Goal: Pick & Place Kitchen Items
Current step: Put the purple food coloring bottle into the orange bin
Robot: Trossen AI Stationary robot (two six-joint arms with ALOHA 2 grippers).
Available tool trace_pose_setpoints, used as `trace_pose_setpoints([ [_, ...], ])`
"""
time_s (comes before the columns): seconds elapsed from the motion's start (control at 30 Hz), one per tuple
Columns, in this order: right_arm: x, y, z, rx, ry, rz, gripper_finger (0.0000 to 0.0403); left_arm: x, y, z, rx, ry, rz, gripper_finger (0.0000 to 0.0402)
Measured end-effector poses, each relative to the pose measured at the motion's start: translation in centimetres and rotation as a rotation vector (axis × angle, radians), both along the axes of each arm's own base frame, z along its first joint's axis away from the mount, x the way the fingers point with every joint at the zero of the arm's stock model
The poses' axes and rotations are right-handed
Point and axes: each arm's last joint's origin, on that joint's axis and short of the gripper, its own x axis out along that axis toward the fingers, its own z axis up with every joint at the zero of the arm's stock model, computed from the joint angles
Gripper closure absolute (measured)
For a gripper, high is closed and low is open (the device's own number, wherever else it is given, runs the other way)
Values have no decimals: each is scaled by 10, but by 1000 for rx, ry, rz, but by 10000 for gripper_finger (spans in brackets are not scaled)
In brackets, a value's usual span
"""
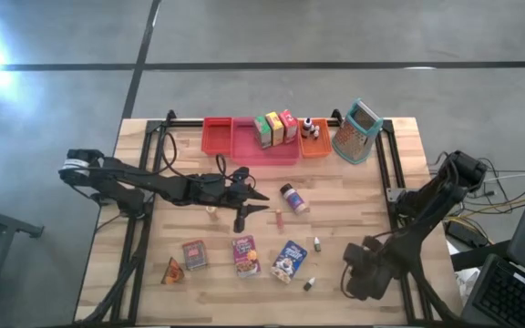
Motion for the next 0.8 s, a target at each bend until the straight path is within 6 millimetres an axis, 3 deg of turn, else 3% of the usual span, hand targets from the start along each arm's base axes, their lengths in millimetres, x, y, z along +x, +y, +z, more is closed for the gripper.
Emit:
trace_pose_setpoints([
  [0.27, 17, -16, 54, -209, -509, 66, 332, -4, -1, 0, -15, -115, -57, 289],
  [0.47, 43, -29, 99, -397, -851, 177, 314, -11, -3, -2, -62, -256, -120, 289],
  [0.6, 63, -41, 115, -511, -968, 239, 317, -7, -8, -3, -72, -271, -207, 275],
  [0.8, 86, -56, 120, -572, -1044, 283, 328, 7, -19, -4, -15, -270, -274, 204],
])
